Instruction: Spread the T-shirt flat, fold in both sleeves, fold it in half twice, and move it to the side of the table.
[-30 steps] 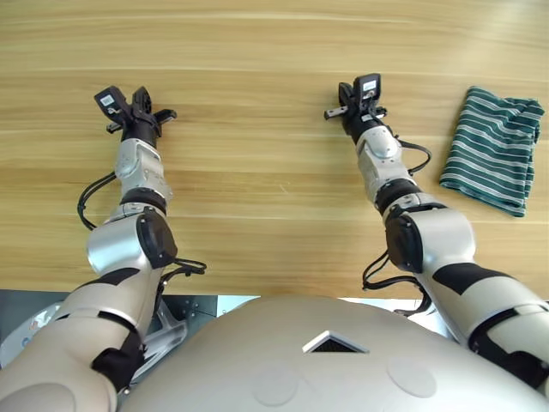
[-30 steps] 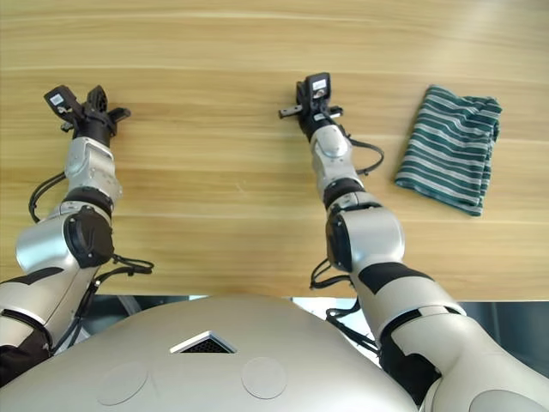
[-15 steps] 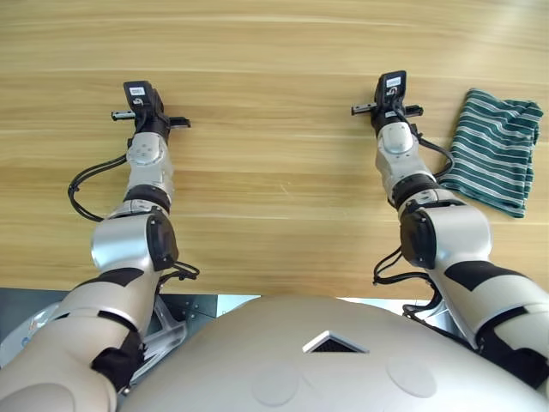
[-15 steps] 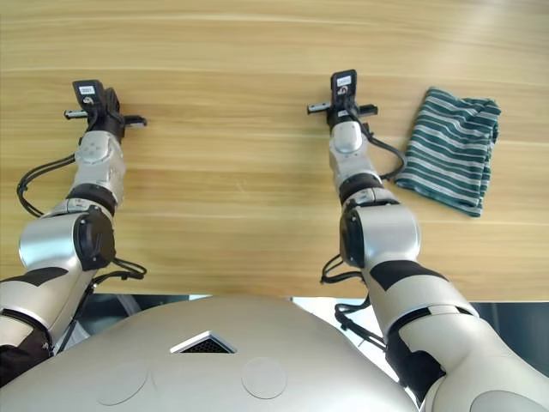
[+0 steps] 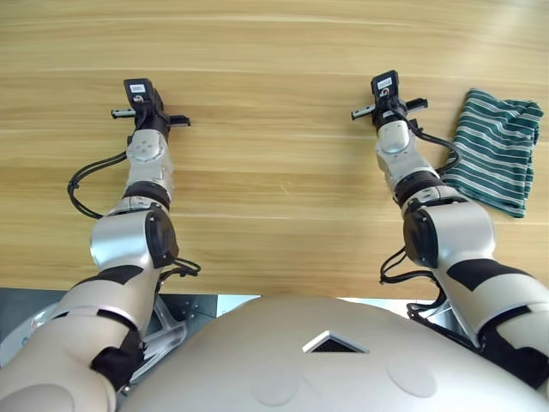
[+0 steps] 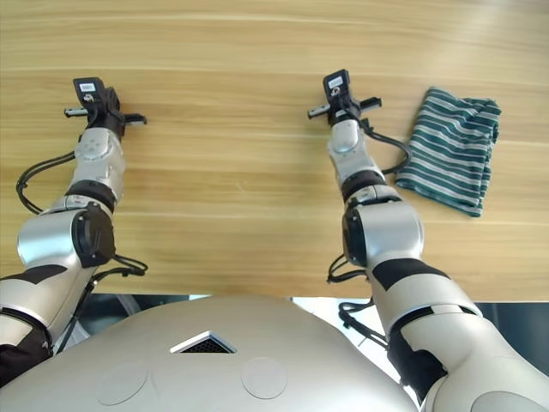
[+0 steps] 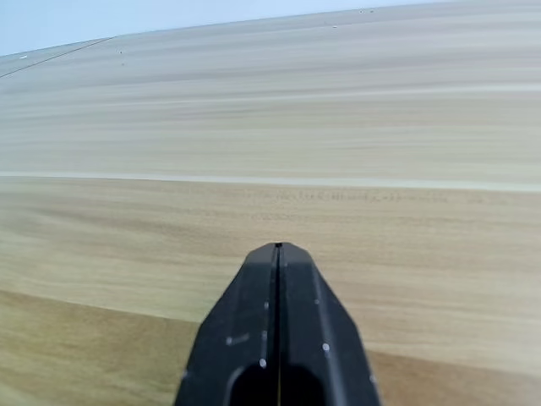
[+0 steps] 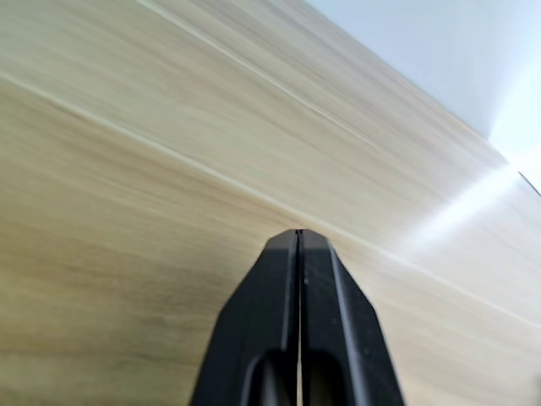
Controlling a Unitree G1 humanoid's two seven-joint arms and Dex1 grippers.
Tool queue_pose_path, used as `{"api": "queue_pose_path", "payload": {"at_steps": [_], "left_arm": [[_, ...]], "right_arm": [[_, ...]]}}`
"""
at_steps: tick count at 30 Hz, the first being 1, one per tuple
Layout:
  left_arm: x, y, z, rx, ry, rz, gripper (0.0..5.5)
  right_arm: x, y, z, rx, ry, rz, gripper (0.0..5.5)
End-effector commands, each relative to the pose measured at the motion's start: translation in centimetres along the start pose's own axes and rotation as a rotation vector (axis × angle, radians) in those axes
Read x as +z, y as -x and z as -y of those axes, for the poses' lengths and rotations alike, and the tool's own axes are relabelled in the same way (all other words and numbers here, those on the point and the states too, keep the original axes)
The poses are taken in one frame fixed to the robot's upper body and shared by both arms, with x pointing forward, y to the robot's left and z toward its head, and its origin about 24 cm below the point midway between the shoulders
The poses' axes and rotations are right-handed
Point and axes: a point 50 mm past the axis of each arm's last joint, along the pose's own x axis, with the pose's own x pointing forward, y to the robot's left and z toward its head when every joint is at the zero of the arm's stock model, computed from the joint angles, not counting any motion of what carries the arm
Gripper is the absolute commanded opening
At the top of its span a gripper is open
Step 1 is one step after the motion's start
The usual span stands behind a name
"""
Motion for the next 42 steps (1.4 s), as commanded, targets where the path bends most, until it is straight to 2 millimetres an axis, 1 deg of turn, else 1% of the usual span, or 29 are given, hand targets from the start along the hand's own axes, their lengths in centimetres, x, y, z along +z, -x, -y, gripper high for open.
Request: {"api": "queue_pose_path", "payload": {"at_steps": [1, 7, 21, 26, 33, 42], "left_arm": [[-3.7, 1.3, 1.0, -0.039, 0.011, -0.169, 0.0], [-3.8, 1.3, 1.3, -0.054, -0.007, -0.179, 0.0], [-3.8, 1.2, 2.2, -0.078, -0.023, -0.192, 0.0], [-3.4, 1.0, 2.8, -0.09, -0.026, -0.191, 0.0], [-3.3, 0.9, 2.1, -0.069, -0.016, -0.187, 0.0], [-3.6, 1.1, 2.0, -0.061, -0.013, -0.189, 0.0]], "right_arm": [[-2.0, 0.7, -0.5, 0.006, 0.069, -0.08, 0.04], [-2.2, 0.8, -0.3, -0.015, 0.107, -0.068, 0.04], [-2.7, 0.9, 0.0, -0.028, 0.125, -0.09, 0.04], [-2.9, 0.9, 0.3, -0.035, 0.13, -0.102, 0.04], [-2.3, 0.8, -0.2, -0.02, 0.141, -0.085, 0.04], [-2.4, 0.8, -0.2, -0.017, 0.158, -0.084, 0.04]]}}
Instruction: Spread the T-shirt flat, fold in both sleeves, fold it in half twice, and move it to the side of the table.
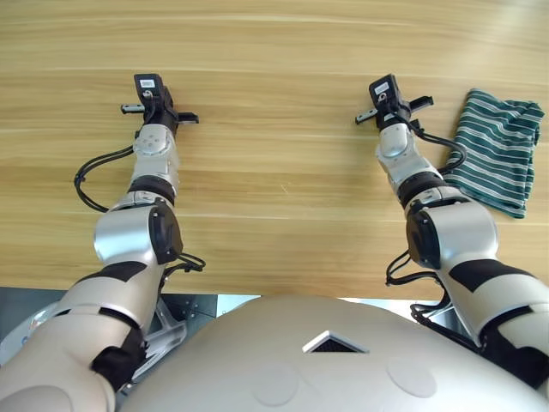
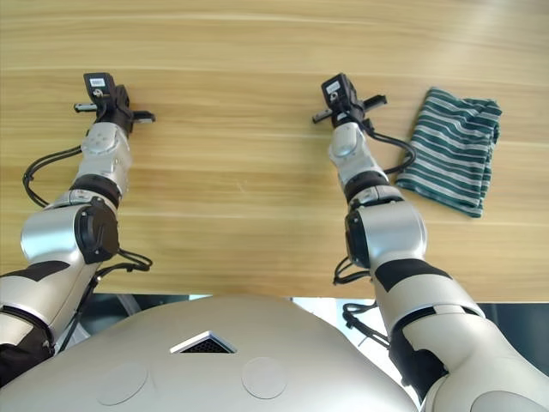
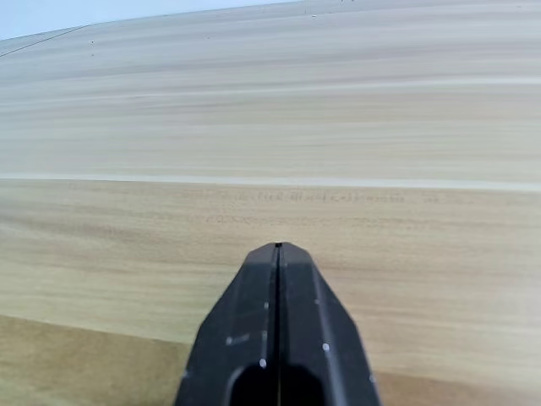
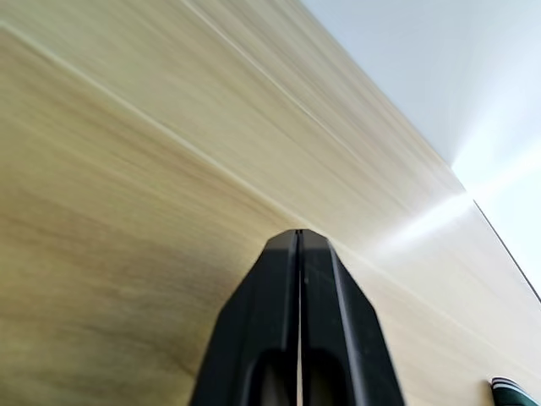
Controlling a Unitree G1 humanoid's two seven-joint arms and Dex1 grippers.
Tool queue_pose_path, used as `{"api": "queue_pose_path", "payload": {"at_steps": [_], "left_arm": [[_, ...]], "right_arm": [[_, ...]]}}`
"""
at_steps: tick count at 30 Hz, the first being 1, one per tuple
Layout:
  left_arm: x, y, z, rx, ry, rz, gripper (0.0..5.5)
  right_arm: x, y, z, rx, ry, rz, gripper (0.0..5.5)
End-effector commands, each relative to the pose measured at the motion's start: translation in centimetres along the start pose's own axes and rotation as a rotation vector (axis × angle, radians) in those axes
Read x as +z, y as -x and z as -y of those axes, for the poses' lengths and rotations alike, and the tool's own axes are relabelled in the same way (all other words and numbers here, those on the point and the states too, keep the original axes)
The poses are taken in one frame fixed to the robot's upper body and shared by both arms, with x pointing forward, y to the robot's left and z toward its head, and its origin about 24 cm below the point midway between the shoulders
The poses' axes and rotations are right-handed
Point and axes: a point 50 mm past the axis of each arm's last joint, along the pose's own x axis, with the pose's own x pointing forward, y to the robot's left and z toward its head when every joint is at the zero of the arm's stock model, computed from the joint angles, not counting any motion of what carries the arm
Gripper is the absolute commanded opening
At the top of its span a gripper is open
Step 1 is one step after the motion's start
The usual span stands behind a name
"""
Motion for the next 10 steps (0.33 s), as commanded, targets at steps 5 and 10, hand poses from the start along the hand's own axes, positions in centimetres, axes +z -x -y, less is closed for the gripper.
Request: {"api": "queue_pose_path", "payload": {"at_steps": [5, 10], "left_arm": [[-4.14, 1.44, 1.02, -0.031, -0.003, -0.158, 0.0], [-4.21, 1.5, 1.47, -0.042, -0.037, -0.153, 0.0]], "right_arm": [[-2.34, 0.88, -0.61, 0.028, 0.037, -0.091, 0.04], [-2.74, 1.01, -0.47, 0.025, 0.045, -0.098, 0.04]]}}
